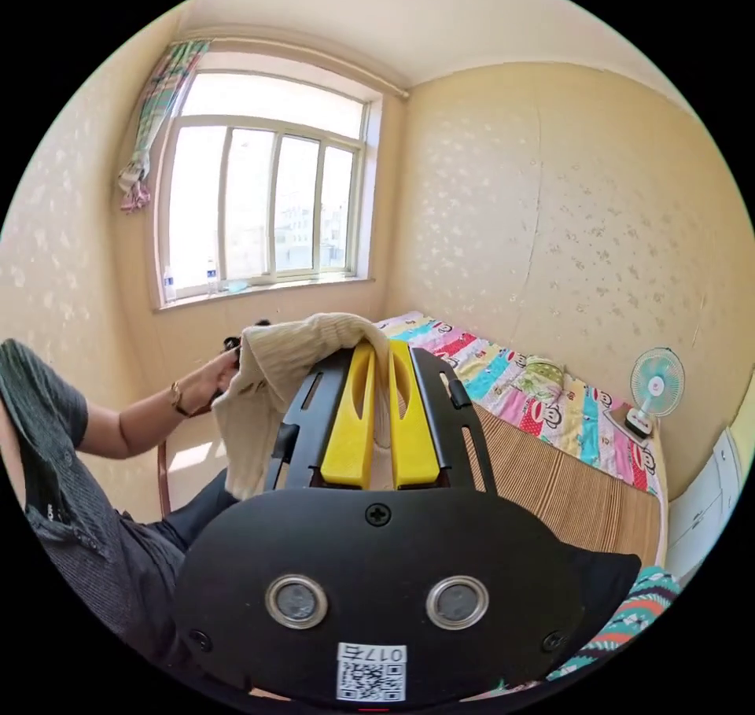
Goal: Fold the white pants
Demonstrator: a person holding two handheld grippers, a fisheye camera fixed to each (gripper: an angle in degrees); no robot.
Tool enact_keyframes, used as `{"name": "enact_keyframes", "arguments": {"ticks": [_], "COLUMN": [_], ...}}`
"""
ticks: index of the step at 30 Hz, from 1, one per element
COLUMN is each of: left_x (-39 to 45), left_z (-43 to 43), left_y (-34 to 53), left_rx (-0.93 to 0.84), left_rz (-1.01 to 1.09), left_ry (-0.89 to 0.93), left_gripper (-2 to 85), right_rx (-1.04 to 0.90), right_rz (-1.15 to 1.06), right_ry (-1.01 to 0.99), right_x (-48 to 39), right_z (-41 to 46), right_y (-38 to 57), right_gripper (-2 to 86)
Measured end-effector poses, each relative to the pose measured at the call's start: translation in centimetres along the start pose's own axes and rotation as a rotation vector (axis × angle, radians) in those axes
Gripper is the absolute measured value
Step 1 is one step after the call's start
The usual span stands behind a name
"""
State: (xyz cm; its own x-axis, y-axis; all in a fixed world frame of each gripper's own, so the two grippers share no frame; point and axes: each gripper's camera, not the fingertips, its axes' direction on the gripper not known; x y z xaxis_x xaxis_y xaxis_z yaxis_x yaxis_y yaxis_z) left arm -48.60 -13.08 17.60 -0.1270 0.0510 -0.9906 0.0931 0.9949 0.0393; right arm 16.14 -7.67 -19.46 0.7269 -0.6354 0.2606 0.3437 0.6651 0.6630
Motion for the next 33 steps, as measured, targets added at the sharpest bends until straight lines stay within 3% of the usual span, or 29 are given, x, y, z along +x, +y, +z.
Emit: {"name": "enact_keyframes", "arguments": {"ticks": [2,4,7,11,13,20,23,27,31,33], "left_x": [-2.1,-3.4,-2.7,3.8,7.2,21.2,25.2,30.5,39.0,46.0], "left_z": [-1.6,-2.2,0.3,10.6,14.3,20.5,21.2,16.3,10.1,8.8], "left_y": [4.7,9.6,16.0,19.5,20.1,23.9,25.1,24.0,21.3,19.5], "left_rx": [0.09,0.138,0.091,-0.142,-0.168,0.127,0.247,0.452,0.576,0.607], "left_rz": [-0.059,-0.096,-0.102,0.133,0.251,0.736,0.779,0.757,0.808,0.931], "left_ry": [0.117,0.098,-0.127,-0.378,-0.488,-0.86,-0.862,-0.821,-0.808,-0.844], "left_gripper": [6.6,6.7,8.1,11.8,14.2,16.6,15.7,4.0,2.9,2.4], "right_rx": [0.044,0.069,0.066,0.091,0.066,-0.047,-0.015,0.051,0.182,0.195], "right_rz": [-0.007,-0.011,-0.038,-0.023,-0.007,-0.054,-0.077,-0.089,-0.173,-0.187], "right_ry": [0.092,0.1,0.241,0.329,0.396,0.6,0.645,0.676,0.478,0.43], "right_x": [-0.7,-1.4,-3.8,-6.7,-8.0,-11.4,-12.7,-12.8,-12.0,-12.0], "right_z": [-0.9,-1.9,-2.5,-3.2,-3.5,-4.9,-7.3,-12.1,-20.5,-23.8], "right_y": [-3.0,-5.5,-9.8,-14.8,-16.8,-23.2,-24.5,-25.7,-27.0,-28.2], "right_gripper": [3.1,3.0,3.0,2.9,2.8,2.8,2.9,3.0,3.0,3.0]}}
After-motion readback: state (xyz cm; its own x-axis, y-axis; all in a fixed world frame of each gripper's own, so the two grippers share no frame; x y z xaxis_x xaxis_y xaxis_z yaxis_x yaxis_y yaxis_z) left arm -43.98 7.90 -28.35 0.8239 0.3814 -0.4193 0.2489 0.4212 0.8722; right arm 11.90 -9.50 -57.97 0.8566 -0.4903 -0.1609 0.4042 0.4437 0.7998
